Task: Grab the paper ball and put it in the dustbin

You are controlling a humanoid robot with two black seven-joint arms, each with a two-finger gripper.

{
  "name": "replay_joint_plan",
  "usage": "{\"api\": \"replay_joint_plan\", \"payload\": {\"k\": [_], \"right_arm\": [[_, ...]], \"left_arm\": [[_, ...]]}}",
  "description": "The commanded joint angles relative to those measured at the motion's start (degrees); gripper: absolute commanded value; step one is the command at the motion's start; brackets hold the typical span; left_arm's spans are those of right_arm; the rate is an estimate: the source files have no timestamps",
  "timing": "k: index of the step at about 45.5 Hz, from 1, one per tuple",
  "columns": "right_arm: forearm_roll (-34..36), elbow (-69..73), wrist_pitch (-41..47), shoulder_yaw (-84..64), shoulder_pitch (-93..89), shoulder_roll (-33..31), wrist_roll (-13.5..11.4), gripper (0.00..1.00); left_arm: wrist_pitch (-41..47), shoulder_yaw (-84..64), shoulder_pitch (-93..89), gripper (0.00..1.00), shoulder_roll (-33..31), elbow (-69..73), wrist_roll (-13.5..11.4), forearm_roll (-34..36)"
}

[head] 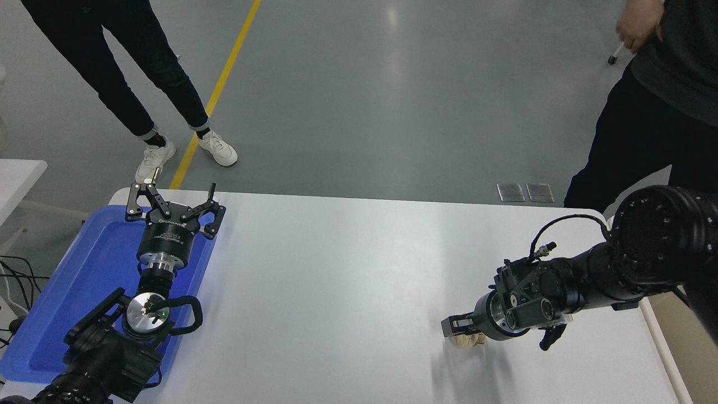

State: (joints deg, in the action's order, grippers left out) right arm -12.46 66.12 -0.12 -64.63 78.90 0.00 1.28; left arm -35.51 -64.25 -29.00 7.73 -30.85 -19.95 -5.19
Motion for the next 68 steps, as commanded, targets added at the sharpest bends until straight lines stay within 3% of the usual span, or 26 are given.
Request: {"api": "replay_joint_plan", "payload": {"k": [1,4,7,24,33,48,68], "right_arm": [[0.5,-0.1,-0.4,0.2,-0.3,0.0,0.0,0.36],[0.5,0.0,-0.5,0.2,-0.2,0.0,0.0,0.27],[0.3,0.1,-0.5,0.1,-0.2,0.0,0.1,0.0],[-0.5,4.4,0.2,-0.8,4.9,0.0,0.6,0.0],[-2.0,14.0,1.4,-1.8,16.3,-6.0,0.7,0.0],[-4.9,25.5,12.9,-6.6,38.2,-14.5,0.7,0.0],[-9.2,26.8,30.0,-9.3,56.6,-21.4,0.6,0.0]], "left_arm": [[0.0,0.0,0.0,1.0,0.0,0.0,0.0,0.0],[0.0,0.0,0.0,1.0,0.0,0.0,0.0,0.0],[0.0,0.0,0.0,1.0,0.0,0.0,0.0,0.0],[0.0,0.0,0.0,1.0,0.0,0.0,0.0,0.0],[0.0,0.0,0.0,1.0,0.0,0.0,0.1,0.0],[0.0,0.0,0.0,1.0,0.0,0.0,0.1,0.0],[0.0,0.0,0.0,1.0,0.0,0.0,0.1,0.1]]}}
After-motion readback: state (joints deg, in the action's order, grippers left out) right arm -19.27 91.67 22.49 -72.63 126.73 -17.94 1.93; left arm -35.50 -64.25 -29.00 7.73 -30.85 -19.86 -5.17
